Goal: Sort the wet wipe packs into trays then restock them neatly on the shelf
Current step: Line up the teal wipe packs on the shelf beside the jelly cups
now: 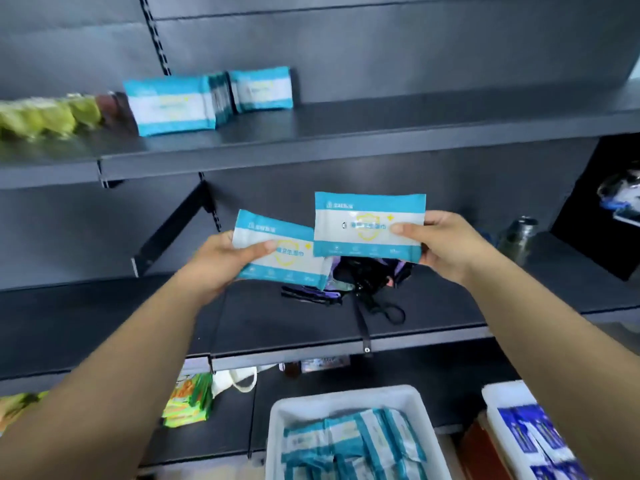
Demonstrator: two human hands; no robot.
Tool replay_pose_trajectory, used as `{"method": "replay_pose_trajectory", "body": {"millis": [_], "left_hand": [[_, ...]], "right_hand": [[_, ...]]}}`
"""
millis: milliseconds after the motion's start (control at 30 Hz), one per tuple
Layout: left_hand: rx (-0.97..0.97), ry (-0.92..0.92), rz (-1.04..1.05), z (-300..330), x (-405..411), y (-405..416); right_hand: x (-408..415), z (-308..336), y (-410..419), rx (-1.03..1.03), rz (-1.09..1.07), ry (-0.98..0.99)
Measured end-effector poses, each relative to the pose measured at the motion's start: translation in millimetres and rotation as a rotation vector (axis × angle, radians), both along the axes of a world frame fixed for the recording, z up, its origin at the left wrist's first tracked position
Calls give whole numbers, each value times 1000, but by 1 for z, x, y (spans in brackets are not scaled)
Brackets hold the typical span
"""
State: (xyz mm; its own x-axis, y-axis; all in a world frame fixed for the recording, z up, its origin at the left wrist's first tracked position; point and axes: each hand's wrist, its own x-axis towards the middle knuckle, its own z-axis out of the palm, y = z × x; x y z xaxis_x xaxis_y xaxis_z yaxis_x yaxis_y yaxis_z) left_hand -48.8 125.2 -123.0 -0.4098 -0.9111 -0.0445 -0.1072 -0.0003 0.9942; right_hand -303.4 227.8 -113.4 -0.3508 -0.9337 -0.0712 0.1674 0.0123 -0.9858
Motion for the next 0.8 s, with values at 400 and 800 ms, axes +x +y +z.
{"method": "replay_pose_trajectory", "body": {"millis": [400,800], "left_hand": [[-329,106,326,95,-2,-36],[-585,176,460,161,11,-174]], "right_hand": [[10,100,-90,-230,35,232],[37,144,-198,-232,-142,232]]}}
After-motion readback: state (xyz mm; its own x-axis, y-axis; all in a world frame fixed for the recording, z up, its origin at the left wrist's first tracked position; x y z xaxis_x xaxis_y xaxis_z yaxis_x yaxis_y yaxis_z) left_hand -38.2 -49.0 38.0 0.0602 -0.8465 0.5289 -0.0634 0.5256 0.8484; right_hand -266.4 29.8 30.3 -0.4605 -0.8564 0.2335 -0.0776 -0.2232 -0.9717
